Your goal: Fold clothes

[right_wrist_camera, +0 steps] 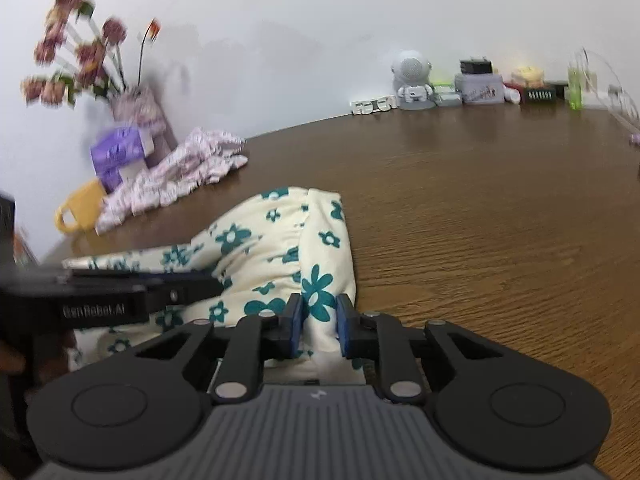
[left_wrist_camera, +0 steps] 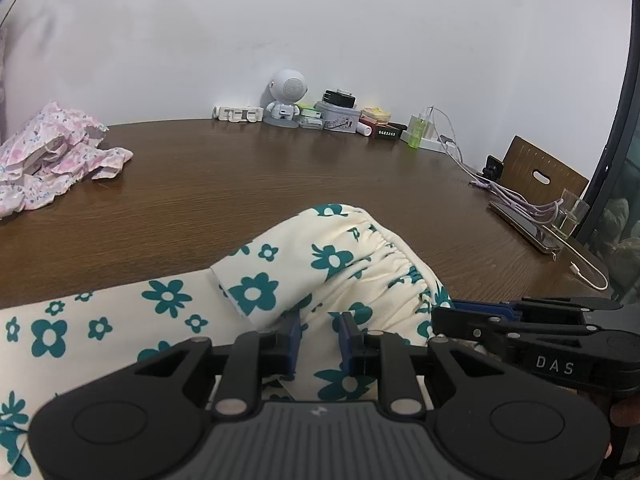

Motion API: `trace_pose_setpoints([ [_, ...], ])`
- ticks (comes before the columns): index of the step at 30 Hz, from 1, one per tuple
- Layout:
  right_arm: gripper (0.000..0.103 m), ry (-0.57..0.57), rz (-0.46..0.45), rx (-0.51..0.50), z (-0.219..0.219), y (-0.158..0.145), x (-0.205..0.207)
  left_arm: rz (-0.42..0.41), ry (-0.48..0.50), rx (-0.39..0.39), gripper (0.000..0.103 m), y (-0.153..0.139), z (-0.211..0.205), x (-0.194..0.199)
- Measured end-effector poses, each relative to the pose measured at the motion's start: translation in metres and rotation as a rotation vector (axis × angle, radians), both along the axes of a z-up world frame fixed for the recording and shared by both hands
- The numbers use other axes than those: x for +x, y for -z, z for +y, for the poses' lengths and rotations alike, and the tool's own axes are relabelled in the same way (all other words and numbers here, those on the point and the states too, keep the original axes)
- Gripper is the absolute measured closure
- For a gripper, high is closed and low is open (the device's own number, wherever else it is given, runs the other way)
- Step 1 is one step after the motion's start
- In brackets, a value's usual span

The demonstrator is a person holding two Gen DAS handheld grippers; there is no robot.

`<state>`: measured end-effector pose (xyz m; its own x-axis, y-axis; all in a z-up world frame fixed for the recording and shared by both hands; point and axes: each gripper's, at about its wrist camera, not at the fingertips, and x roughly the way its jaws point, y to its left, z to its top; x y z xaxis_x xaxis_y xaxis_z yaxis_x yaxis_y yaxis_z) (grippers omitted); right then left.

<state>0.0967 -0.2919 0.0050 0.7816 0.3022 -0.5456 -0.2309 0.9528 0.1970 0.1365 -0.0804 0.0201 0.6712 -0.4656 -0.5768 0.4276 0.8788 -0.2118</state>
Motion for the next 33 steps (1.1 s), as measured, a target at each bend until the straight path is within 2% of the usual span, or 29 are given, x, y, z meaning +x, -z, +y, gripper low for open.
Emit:
trace_pose_setpoints([
  [2,0.085,0.007,-0.005,0.010,-0.002,-0.001,-0.001,-0.002,0.000,-0.011,0.084,-0.002,0.002,0.000],
  [4,0.078,0.021,-0.009,0.051,-0.009,-0.004,-0.003,-0.016,0.006,-0.034,0.083,-0.007,0.004,-0.003],
  [5,0.068,0.028,-0.011,0.072,-0.013,-0.005,-0.003,-0.028,0.015,-0.046,0.083,-0.011,0.004,-0.006],
  [6,0.058,0.035,-0.022,0.093,-0.018,-0.008,-0.006,-0.044,0.028,-0.056,0.079,-0.016,0.004,-0.011],
  [7,0.057,0.042,-0.034,0.115,-0.024,-0.012,-0.010,-0.059,0.047,-0.062,0.070,-0.020,0.003,-0.015],
  [10,0.054,0.064,-0.072,0.181,-0.041,-0.024,-0.020,-0.099,0.137,-0.047,0.060,-0.030,-0.006,-0.032],
  [15,0.053,0.051,-0.028,0.206,-0.056,-0.028,-0.034,-0.140,0.266,0.080,0.055,-0.032,-0.029,-0.060],
  [19,0.053,0.012,0.021,0.193,-0.058,-0.024,-0.044,-0.135,0.276,0.195,0.055,-0.025,-0.041,-0.068],
  [21,0.053,0.001,0.027,0.156,-0.055,-0.020,-0.049,-0.138,0.274,0.220,0.057,-0.023,-0.041,-0.070],
  [24,0.053,-0.004,0.036,0.108,-0.047,-0.015,-0.051,-0.143,0.270,0.256,0.074,-0.021,-0.042,-0.073],
  [26,0.053,-0.021,0.042,0.080,-0.042,-0.012,-0.051,-0.147,0.267,0.281,0.080,-0.019,-0.043,-0.075],
  [28,0.055,-0.045,0.043,0.056,-0.037,-0.010,-0.051,-0.150,0.265,0.305,0.091,-0.018,-0.044,-0.078],
  [30,0.059,-0.060,0.036,0.026,-0.030,-0.009,-0.049,-0.154,0.262,0.330,0.098,-0.016,-0.045,-0.080],
  [33,0.061,-0.074,0.006,-0.021,-0.020,-0.010,-0.048,-0.167,0.259,0.368,0.099,-0.015,-0.046,-0.083],
])
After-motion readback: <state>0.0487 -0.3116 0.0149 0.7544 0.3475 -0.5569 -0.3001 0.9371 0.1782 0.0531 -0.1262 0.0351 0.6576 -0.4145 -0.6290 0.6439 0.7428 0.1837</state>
